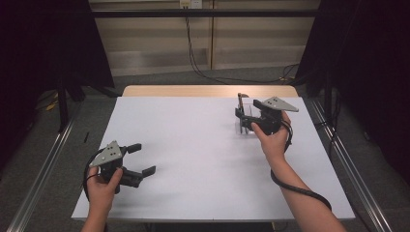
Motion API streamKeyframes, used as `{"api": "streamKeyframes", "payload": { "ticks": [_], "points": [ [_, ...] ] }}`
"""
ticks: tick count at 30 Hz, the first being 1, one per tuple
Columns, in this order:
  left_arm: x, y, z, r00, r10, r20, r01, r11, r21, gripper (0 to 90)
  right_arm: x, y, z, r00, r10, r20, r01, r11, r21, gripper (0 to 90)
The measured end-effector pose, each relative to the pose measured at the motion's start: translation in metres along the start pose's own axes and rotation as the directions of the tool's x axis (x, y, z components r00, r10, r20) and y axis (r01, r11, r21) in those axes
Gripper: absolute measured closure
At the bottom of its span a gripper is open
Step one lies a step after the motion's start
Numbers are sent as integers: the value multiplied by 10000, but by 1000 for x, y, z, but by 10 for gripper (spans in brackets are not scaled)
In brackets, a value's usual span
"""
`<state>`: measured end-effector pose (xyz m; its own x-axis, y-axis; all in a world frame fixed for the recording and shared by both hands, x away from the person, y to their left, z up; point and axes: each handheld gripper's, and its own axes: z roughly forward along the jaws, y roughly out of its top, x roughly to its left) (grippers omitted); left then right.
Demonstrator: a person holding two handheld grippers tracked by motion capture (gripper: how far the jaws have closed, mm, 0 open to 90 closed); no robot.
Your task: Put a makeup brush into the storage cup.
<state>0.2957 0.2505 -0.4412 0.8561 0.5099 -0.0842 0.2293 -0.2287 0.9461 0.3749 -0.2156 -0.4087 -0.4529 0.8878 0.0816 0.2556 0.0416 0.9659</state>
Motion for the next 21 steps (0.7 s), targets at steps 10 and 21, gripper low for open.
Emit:
{"api": "streamKeyframes", "payload": {
  "ticks": [10, 21],
  "points": [
    [-1, 0, 0, 10000, 7, -2, -7, 10000, 20, 6, 1, -4, -3, 9998, -3, -187, 5, 9999, 112, 138],
    [-1, -2, -3, 9999, -2, -113, 3, 10000, 64, 6, 2, -5, -11, 9991, -164, -384, 167, 9998, 63, 113]
  ]
}}
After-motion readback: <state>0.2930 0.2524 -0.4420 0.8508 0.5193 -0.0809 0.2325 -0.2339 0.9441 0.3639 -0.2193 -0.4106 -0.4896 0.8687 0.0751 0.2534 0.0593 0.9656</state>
